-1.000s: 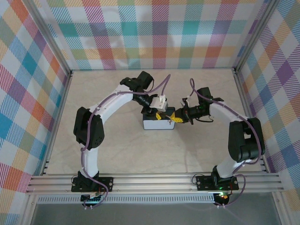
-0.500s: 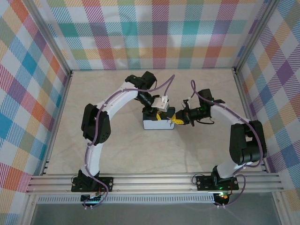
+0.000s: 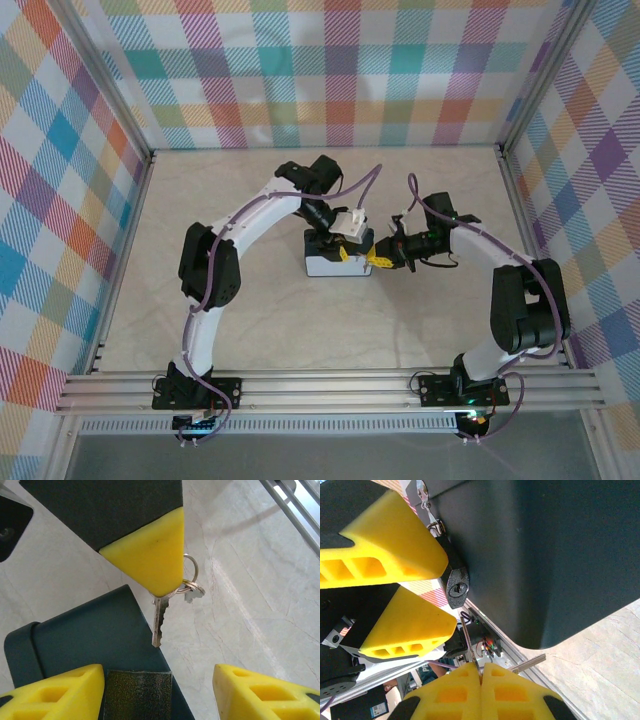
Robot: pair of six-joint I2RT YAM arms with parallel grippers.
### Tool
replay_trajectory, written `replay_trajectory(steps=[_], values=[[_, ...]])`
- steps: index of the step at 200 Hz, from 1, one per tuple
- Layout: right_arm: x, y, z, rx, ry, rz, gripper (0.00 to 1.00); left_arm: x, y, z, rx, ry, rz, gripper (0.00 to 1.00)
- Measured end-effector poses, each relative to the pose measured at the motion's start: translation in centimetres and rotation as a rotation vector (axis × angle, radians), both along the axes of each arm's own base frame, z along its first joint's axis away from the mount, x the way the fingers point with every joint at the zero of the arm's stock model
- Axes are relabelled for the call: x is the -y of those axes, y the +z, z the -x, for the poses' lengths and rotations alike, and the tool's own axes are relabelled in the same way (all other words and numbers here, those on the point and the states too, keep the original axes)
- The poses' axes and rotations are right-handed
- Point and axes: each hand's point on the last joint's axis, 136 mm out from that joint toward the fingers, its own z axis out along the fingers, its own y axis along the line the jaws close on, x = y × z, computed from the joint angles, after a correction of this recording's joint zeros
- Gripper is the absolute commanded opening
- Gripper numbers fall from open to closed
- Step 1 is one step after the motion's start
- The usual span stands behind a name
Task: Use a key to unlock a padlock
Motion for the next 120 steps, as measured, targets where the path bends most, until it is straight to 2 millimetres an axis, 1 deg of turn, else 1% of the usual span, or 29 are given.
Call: replay_trajectory(steps=[29, 47, 65, 85, 120], values=[[0.0, -0.03, 0.04, -0.001, 0.0, 0.0, 0.01, -0.11, -0.63, -0.16, -0.003, 0.003, -0.017, 0.56], [0.01, -0.03, 0.04, -0.001, 0.0, 0.0, 0.01, -0.06, -0.69, -0.21, -0.003, 0.003, -0.016, 0.55], [0.01, -0.03, 0.04, -0.001, 0.0, 0.0, 0.01, 0.0, -0.7, -0.28, -0.003, 0.007, -0.014, 0.45], [0.01, -0.02, 0.04, -0.001, 0.0, 0.0, 0.01, 0.18, -0.65, -0.52, 0.006, 0.01, -0.006, 0.39], [-0.07, 0.28, -0.16, 0.012, -0.007, -0.011, 0.01, 0.48, -0.65, -0.9, 0.015, 0.02, 0.007, 0.33]])
